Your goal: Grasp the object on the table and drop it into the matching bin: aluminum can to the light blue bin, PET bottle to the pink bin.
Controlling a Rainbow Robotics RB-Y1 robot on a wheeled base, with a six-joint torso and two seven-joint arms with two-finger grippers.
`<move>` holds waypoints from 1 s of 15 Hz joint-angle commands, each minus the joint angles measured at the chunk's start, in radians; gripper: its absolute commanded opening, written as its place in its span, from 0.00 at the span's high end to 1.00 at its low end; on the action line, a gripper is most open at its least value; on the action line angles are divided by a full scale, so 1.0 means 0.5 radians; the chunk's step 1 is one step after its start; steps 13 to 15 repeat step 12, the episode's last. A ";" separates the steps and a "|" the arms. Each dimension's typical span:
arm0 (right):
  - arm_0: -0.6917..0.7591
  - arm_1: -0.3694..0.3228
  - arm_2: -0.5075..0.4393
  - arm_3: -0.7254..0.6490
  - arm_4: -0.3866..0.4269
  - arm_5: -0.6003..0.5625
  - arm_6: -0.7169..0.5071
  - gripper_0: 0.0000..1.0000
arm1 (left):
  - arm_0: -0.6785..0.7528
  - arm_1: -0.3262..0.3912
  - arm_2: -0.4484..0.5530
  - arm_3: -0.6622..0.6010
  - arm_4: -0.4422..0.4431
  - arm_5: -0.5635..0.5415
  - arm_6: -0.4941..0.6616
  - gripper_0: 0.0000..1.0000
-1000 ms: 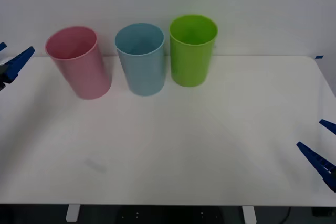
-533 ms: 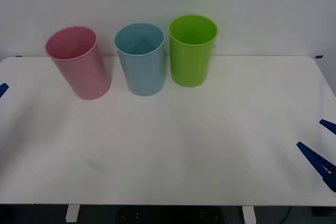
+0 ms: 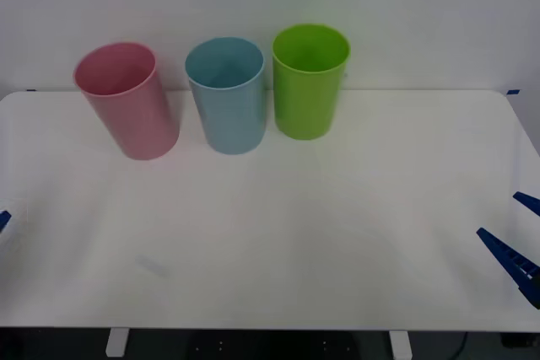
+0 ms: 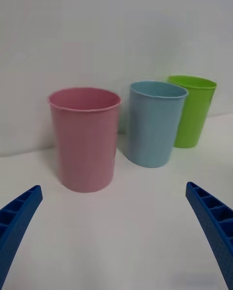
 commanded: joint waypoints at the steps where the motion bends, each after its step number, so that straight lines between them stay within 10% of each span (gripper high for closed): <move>1: 0.000 0.000 0.000 0.000 0.000 0.000 0.000 0.00 | -0.005 -0.127 -0.003 0.000 -0.119 -0.045 -0.022 0.00; 15: 0.000 0.000 0.000 0.000 0.000 0.000 0.000 0.00 | 0.025 -0.225 -0.077 0.003 -0.211 -0.057 0.021 0.00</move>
